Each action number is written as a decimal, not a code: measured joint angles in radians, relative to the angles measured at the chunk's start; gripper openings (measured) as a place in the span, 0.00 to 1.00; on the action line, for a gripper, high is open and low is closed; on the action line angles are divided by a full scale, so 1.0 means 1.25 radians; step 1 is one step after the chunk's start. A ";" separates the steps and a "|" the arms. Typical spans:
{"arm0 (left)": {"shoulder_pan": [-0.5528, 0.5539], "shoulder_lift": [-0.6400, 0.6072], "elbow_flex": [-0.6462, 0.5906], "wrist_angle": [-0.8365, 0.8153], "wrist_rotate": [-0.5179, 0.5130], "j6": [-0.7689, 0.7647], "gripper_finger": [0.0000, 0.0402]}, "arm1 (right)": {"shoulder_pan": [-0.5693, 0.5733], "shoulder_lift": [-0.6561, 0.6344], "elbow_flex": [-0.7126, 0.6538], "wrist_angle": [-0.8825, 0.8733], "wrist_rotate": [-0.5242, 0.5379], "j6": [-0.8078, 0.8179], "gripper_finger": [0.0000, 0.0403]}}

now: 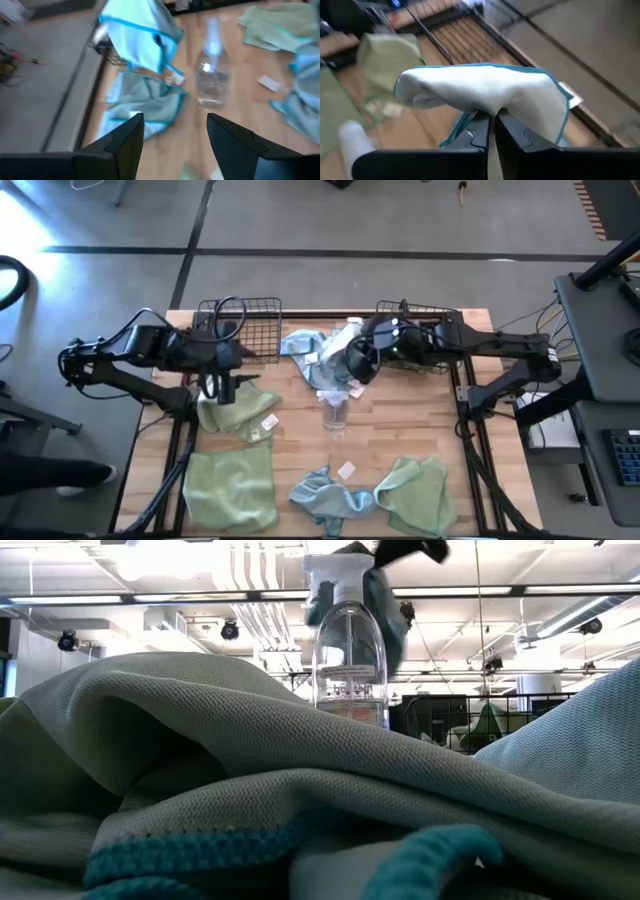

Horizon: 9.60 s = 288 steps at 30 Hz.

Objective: Sort microfiber towel by color & place in baskets
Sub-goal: Put the blue towel into the left wire basket

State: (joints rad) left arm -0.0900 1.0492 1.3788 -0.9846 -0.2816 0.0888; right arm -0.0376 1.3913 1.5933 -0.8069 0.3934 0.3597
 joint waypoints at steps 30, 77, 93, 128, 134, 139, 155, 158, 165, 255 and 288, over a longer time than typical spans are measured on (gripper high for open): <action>0.002 0.012 0.000 0.195 -0.042 0.076 0.50 | 0.002 0.382 0.496 0.116 -0.165 -0.309 0.03; 0.032 0.019 0.000 0.199 -0.188 0.117 0.05 | 0.011 0.376 0.523 0.107 -0.211 -0.351 0.03; 0.032 0.018 0.000 0.164 -0.209 0.117 0.01 | 0.009 0.376 0.523 0.108 -0.196 -0.360 0.26; 0.132 -0.196 0.000 0.088 -0.592 0.155 0.00 | 0.016 0.373 0.531 0.006 -0.045 -0.308 0.34; 0.134 -0.194 0.000 0.087 -0.731 0.157 0.00 | 0.016 0.373 0.531 0.006 -0.045 -0.308 0.34; 0.157 -0.182 0.000 0.088 -0.752 0.154 0.00 | 0.016 0.373 0.531 0.006 -0.045 -0.308 0.34; 0.338 -0.071 -0.006 0.095 -0.721 0.146 0.00 | 0.016 0.373 0.531 -0.009 -0.045 -0.308 0.34; 0.372 -0.048 -0.006 0.094 -0.678 0.145 0.00 | 0.016 0.373 0.531 -0.015 -0.045 -0.298 0.34; 0.389 -0.046 -0.006 0.052 -0.530 0.083 0.01 | 0.018 0.373 0.531 -0.060 -0.045 -0.278 0.34; 0.492 0.365 -0.204 0.433 0.574 0.078 0.42 | 0.014 0.307 0.532 -0.341 -0.041 -0.198 0.34; 0.509 0.695 0.006 0.401 0.380 0.068 0.42 | 0.014 0.306 0.532 -0.399 -0.041 -0.159 0.34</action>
State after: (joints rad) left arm 0.5468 1.9183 1.3860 -0.4837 0.1935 0.1734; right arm -0.0200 1.7744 2.2578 -1.3060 0.3420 0.1604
